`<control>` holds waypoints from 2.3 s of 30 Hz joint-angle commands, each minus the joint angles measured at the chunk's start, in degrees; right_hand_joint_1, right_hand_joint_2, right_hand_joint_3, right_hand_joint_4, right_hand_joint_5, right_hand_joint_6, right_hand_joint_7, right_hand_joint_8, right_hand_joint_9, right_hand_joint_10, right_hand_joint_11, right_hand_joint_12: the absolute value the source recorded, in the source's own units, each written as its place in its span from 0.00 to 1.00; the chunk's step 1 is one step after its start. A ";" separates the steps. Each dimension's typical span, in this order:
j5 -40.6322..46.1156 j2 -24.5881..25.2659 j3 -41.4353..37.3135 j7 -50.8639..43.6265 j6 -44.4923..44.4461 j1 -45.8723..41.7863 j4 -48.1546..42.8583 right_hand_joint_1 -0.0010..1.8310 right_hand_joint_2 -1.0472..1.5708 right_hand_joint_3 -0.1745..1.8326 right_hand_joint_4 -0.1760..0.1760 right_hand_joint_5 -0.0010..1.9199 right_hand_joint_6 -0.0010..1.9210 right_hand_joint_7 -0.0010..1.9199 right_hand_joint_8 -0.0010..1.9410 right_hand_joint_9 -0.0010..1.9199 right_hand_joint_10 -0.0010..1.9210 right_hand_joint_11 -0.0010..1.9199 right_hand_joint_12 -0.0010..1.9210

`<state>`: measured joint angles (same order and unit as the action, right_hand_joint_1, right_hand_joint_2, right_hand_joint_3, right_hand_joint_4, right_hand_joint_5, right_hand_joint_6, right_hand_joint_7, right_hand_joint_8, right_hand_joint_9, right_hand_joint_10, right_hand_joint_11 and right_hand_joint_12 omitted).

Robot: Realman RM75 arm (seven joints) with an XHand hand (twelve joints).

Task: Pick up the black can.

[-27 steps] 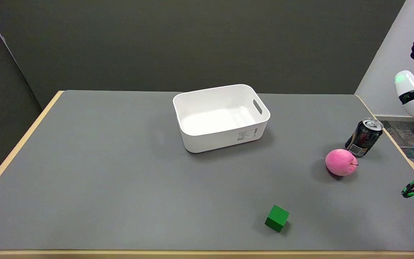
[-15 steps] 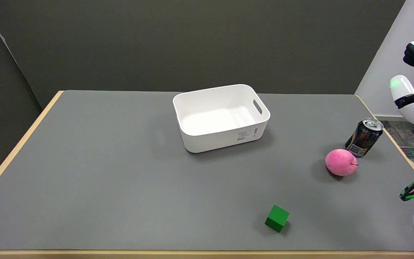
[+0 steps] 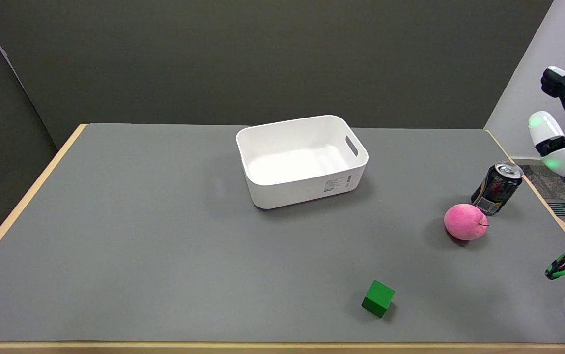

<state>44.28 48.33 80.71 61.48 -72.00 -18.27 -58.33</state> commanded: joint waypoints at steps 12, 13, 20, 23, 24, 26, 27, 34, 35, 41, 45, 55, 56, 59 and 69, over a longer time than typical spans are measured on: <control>10.54 3.63 3.43 3.52 11.45 6.91 15.86 0.10 0.66 0.58 0.50 0.10 0.23 0.13 0.18 0.08 0.34 0.00 0.25; 10.79 3.54 3.43 4.71 12.10 7.09 16.05 0.10 0.66 0.58 0.49 0.10 0.23 0.13 0.17 0.07 0.33 0.00 0.25; 10.87 3.63 6.24 16.00 13.70 9.87 19.86 0.05 0.68 0.49 0.35 0.08 0.18 0.07 0.12 0.01 0.25 0.00 0.09; 10.87 4.11 6.87 16.15 13.94 10.27 19.78 0.14 0.65 0.58 0.30 0.04 0.20 0.04 0.14 0.01 0.17 0.00 0.02; 10.85 4.28 6.96 16.15 14.04 10.37 19.76 0.12 0.65 0.59 0.30 0.04 0.20 0.04 0.14 0.02 0.15 0.00 0.01; 10.55 4.42 7.19 16.15 14.26 10.67 19.54 0.03 0.66 0.55 0.31 0.05 0.18 0.05 0.12 0.01 0.17 0.00 0.00; 10.47 4.42 7.36 16.15 14.26 10.75 19.46 0.03 0.66 0.55 0.31 0.05 0.18 0.04 0.12 0.01 0.17 0.00 0.00; 10.39 4.10 10.38 15.76 16.26 12.19 19.30 0.01 0.66 0.54 0.30 0.04 0.17 0.03 0.11 0.00 0.15 0.00 0.00; 10.39 4.10 10.56 15.76 16.50 12.35 19.39 0.01 0.66 0.54 0.29 0.04 0.17 0.03 0.11 0.00 0.14 0.00 0.00; 10.31 4.43 11.68 15.68 18.71 13.65 19.87 0.01 0.65 0.54 0.27 0.03 0.17 0.03 0.10 0.00 0.13 0.00 0.00; 10.23 4.58 12.71 15.68 19.77 14.51 20.59 0.01 0.65 0.54 0.28 0.03 0.17 0.03 0.10 0.00 0.14 0.00 0.00; 10.23 4.67 14.07 15.68 19.77 15.39 22.72 0.02 0.65 0.54 0.31 0.04 0.17 0.03 0.10 0.00 0.14 0.00 0.00; 10.23 4.75 14.16 15.68 19.77 15.46 23.19 0.02 0.65 0.54 0.31 0.04 0.17 0.03 0.10 0.00 0.13 0.00 0.00; 10.23 4.99 14.54 15.68 19.77 15.71 24.35 0.02 0.64 0.54 0.33 0.04 0.17 0.03 0.09 0.00 0.12 0.00 0.00; 10.23 5.94 15.42 15.68 19.77 16.75 27.32 0.03 0.61 0.55 0.36 0.03 0.17 0.04 0.07 0.02 0.09 0.00 0.00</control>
<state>54.43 53.23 94.20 76.94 -52.94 -3.26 -35.15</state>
